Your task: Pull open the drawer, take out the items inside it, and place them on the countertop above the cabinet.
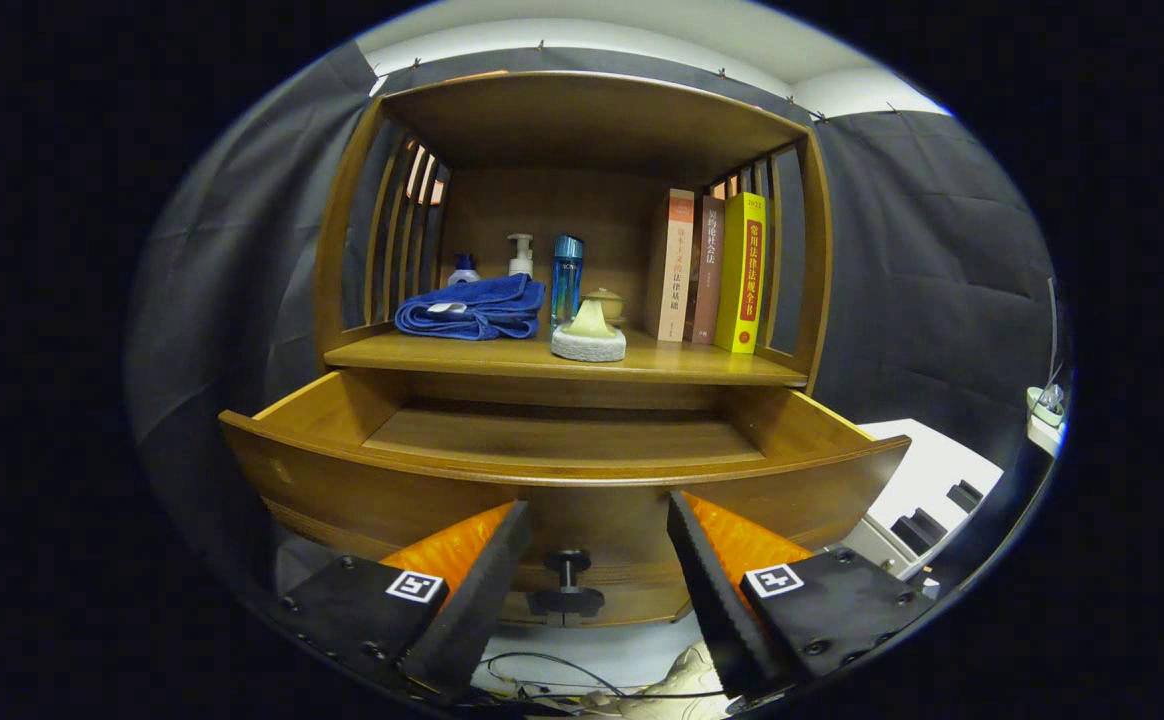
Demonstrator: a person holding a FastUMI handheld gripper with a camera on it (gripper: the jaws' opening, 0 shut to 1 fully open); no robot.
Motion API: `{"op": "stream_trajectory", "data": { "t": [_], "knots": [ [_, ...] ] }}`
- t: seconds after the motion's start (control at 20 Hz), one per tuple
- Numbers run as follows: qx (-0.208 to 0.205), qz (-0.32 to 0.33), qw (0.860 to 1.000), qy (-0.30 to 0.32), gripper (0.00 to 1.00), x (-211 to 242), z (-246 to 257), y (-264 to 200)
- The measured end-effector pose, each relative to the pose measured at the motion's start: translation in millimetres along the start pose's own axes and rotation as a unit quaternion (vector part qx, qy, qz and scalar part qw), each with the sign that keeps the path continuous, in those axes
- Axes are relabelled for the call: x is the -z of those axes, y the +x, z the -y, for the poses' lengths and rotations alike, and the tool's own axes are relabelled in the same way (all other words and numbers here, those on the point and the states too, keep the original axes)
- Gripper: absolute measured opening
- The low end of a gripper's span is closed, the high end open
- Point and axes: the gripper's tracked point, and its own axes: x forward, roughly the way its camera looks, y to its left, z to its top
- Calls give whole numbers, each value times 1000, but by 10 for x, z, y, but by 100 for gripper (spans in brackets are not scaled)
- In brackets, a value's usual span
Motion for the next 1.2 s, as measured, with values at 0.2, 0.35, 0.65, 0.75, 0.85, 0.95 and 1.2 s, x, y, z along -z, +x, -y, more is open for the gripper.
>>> {"op": "stream_trajectory", "data": {
  "t": [0.2,0.35,0.65,0.75,0.85,0.95,1.2],
  "knots": [
    [7,3,1000,-6,94,-102,-20,321],
    [9,-2,1000,-4,94,-90,-36,504],
    [9,-7,1000,5,94,-110,-56,860],
    [9,-8,1000,0,94,-125,-69,973],
    [10,-9,1000,3,94,-131,-77,1067],
    [12,-11,1000,14,94,-130,-81,1161],
    [17,-11,1000,19,94,-143,-93,1342]
  ]
}}
